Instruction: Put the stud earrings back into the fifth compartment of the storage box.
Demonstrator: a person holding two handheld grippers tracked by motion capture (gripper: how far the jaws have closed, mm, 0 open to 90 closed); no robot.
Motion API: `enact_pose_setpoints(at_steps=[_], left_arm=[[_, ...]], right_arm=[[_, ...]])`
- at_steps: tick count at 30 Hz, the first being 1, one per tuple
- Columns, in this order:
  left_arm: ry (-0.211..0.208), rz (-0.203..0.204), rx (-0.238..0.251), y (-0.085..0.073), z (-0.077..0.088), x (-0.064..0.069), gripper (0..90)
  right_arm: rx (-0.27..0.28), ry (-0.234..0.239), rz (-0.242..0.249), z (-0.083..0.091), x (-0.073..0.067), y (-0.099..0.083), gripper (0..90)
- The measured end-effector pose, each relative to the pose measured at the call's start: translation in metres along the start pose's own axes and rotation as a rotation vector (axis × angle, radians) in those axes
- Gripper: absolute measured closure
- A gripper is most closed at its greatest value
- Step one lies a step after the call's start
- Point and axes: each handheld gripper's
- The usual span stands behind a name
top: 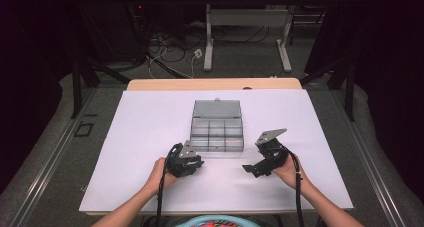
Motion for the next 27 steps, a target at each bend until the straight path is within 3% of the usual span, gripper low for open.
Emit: enact_pose_setpoints(at_steps=[16,27], left_arm=[[-0.039,-0.016,-0.012,-0.002,0.0,-0.001,79.9],[-0.03,-0.021,0.01,-0.001,0.009,0.002,79.9]], right_arm=[[-0.01,0.011,0.006,-0.002,0.001,0.0,3.2],[-0.009,0.008,0.014,-0.002,0.0,0.001,3.2]])
Point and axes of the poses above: each handheld gripper's, and its own axes: z roughly backward along the jaws, y roughly out of its top, x roughly to its right, and after that the axes turned 10 degrees about -x, right-handed
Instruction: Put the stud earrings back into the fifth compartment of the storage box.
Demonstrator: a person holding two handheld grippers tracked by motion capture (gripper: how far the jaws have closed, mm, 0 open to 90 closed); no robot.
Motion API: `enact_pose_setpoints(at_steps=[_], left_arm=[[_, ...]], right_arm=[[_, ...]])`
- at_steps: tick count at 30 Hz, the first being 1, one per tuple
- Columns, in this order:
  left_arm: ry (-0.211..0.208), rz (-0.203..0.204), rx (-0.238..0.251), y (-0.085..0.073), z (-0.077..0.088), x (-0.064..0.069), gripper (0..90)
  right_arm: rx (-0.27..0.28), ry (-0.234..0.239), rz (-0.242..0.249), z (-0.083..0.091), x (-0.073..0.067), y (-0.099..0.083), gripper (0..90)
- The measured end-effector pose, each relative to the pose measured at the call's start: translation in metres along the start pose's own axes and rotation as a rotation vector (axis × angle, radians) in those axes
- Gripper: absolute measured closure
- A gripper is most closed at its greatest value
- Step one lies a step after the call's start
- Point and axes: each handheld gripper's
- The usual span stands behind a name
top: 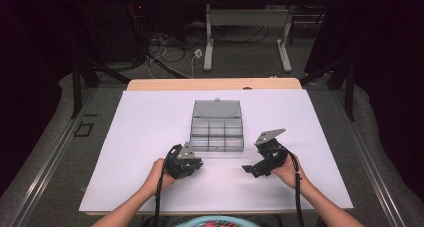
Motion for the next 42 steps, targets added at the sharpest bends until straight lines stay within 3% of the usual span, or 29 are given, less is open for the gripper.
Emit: enact_pose_setpoints(at_steps=[10,42], left_arm=[[0.013,0.005,0.007,0.001,0.01,0.003,79.9],[0.064,0.038,0.049,0.011,0.034,-0.005,79.8]], right_arm=[[0.006,-0.008,-0.003,0.001,0.0,0.0,3.2],[0.019,-0.016,0.002,0.003,0.001,0.0,3.2]])
Point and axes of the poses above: each handheld gripper's, and its own axes: z roughly backward along the jaws, y roughly out of its top, x roughly to its right, and after that the axes turned 10 degrees about -x, right-handed
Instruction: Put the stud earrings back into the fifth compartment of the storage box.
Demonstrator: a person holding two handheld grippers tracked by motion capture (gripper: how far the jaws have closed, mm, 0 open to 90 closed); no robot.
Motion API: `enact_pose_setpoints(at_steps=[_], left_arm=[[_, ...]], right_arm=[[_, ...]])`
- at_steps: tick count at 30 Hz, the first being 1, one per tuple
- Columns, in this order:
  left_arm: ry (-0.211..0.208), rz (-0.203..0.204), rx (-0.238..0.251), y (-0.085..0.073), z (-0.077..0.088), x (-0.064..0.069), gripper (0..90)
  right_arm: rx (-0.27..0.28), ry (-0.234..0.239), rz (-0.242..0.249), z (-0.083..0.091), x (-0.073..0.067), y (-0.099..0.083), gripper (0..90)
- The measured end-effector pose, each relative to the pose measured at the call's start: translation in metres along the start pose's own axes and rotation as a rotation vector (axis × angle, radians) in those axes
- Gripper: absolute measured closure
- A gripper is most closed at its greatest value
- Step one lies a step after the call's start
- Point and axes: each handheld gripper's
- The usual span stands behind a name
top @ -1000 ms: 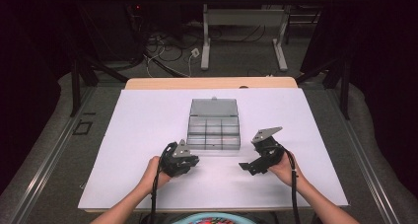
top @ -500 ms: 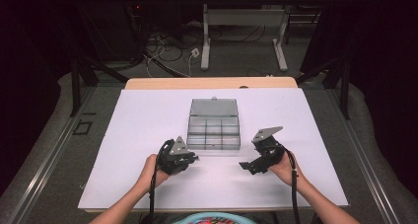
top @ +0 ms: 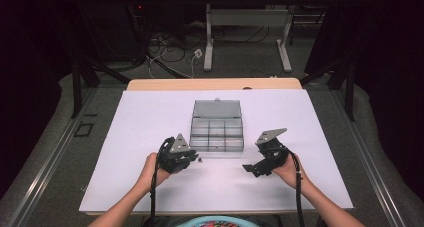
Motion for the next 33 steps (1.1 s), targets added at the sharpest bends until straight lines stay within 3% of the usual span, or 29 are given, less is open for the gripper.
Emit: enact_pose_setpoints(at_steps=[21,33], left_arm=[[0.034,-0.011,0.018,0.014,0.011,-0.008,79.8],[0.053,-0.013,0.038,0.03,0.006,-0.018,79.7]], right_arm=[[0.009,-0.006,-0.011,0.001,0.0,0.001,3.2],[0.01,-0.012,-0.016,0.0,0.002,0.0,3.2]])
Point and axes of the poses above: each handheld gripper's, and its own axes: z roughly backward along the jaws, y roughly out of its top, x roughly to its right, and after that the axes turned 10 degrees about -x, right-handed
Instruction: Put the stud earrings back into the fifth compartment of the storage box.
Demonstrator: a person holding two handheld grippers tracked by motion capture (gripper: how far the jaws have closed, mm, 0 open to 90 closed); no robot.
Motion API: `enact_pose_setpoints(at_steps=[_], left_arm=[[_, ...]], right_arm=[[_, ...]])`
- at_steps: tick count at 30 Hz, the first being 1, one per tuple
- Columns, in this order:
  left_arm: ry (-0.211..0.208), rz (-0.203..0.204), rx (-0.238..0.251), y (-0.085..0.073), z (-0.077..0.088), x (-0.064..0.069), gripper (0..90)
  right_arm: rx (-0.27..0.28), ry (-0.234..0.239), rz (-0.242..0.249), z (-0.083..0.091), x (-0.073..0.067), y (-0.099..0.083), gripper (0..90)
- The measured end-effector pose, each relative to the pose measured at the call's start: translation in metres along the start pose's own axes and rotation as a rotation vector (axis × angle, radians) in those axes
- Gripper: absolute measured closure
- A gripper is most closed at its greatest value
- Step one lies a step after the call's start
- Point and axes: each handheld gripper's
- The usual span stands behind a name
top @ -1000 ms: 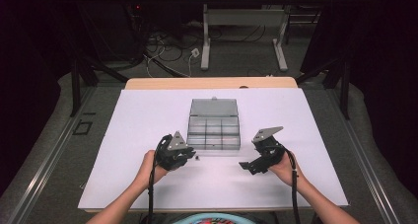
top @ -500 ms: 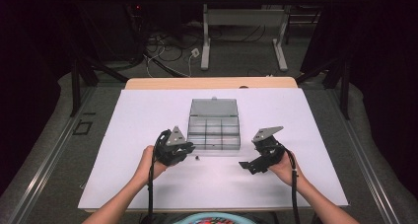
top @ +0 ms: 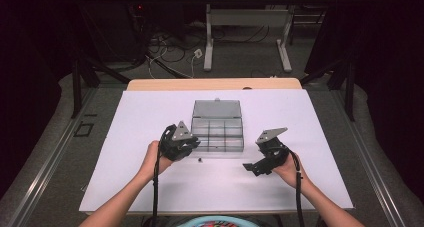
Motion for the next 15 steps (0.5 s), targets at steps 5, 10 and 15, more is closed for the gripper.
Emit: enact_pose_setpoints(at_steps=[5,10,15], left_arm=[[0.001,-0.006,0.018,0.007,-0.003,-0.004,79.6],[0.001,-0.004,0.033,0.016,-0.007,-0.007,79.6],[0.0,-0.018,0.04,0.025,-0.011,-0.007,79.6]], right_arm=[[-0.009,0.007,0.003,0.001,0.001,0.0,3.2],[-0.009,0.005,-0.004,-0.001,0.002,0.0,3.2],[-0.005,0.002,-0.003,0.0,0.001,0.0,3.2]])
Point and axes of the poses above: each handheld gripper's, and its own axes: z roughly backward along the jaws, y roughly out of its top, x roughly to its right, and after that the axes turned 10 degrees about -x, right-handed
